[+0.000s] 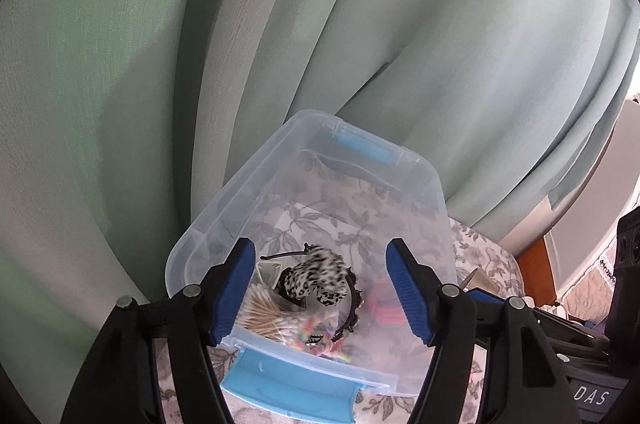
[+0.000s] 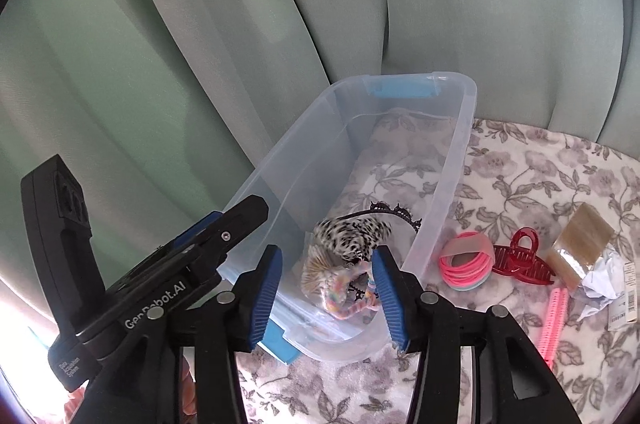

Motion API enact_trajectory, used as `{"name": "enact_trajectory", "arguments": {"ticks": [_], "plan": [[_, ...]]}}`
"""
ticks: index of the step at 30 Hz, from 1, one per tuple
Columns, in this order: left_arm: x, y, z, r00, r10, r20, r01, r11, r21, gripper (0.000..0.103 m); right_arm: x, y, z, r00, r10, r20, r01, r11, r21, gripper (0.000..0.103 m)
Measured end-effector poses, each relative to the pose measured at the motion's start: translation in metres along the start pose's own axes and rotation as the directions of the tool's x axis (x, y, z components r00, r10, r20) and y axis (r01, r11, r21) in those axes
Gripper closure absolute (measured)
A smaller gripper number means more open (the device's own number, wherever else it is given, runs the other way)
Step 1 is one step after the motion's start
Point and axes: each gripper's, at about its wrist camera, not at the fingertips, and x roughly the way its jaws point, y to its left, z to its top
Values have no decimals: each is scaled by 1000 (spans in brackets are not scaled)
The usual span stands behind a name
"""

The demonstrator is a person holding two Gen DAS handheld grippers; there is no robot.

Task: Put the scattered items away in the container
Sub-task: 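Open both grippers to drop the scrunchie and pipe cleaner inside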

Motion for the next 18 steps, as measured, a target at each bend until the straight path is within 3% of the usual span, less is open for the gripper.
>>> {"name": "enact_trajectory", "arguments": {"ticks": [11, 18], "plan": [[-27, -32, -3, 999, -9, 33, 7, 998, 59, 33, -57, -19, -9, 993, -18, 117, 11, 998, 58, 48], [-42, -64, -15, 998, -20, 56, 15, 996, 89, 33, -104, -45, -32, 972, -55, 230, 23, 990, 139, 39]]}}
